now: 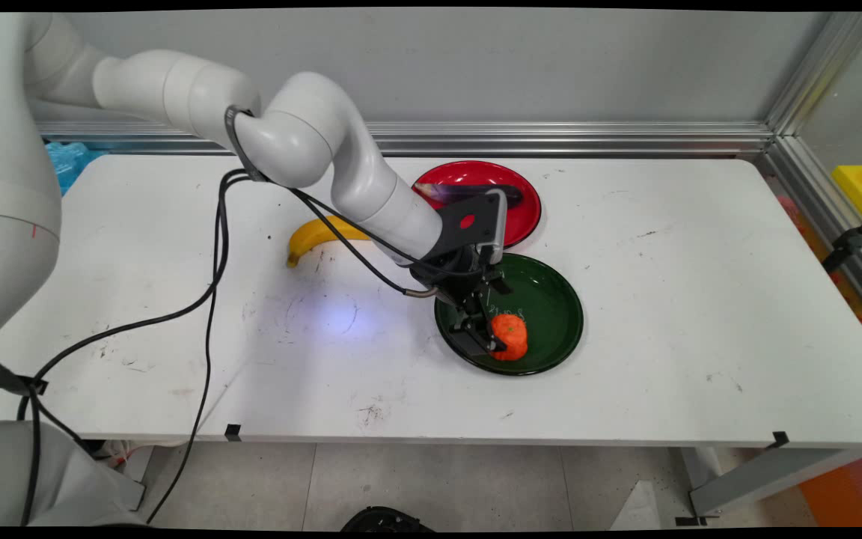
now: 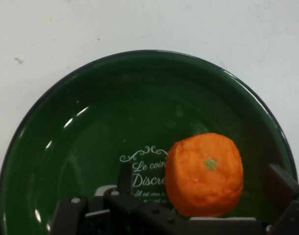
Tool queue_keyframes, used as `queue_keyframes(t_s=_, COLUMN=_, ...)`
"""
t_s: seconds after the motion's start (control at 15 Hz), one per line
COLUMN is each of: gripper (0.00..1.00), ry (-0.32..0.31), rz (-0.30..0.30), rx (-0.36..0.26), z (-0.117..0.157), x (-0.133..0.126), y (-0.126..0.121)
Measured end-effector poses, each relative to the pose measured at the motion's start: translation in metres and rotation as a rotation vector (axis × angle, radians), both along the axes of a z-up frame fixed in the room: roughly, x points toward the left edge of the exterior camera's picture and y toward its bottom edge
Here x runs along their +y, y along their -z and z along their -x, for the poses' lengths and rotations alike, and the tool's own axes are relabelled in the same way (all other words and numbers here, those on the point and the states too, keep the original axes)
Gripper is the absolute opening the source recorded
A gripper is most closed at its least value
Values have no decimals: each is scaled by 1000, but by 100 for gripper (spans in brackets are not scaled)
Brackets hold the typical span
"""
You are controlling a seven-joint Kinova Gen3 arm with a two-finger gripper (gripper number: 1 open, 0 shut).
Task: Pick up the mandarin from the green plate
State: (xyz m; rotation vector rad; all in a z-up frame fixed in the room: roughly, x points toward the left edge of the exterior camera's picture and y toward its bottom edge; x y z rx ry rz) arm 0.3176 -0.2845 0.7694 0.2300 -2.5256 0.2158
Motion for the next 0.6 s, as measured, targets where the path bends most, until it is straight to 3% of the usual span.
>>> queue_keyframes(t_s=0.4, gripper=100, ry=-9, rz=-13, rx=16, z=6, x=-2, y=16)
queue_keyframes(t_s=0.47, gripper=0, ry=-9, rz=-17, rx=18, z=7, x=-2, y=18)
queue_keyframes(t_s=0.6, gripper=0, ry=-10, rz=-25, rx=21, z=8, x=-2, y=20)
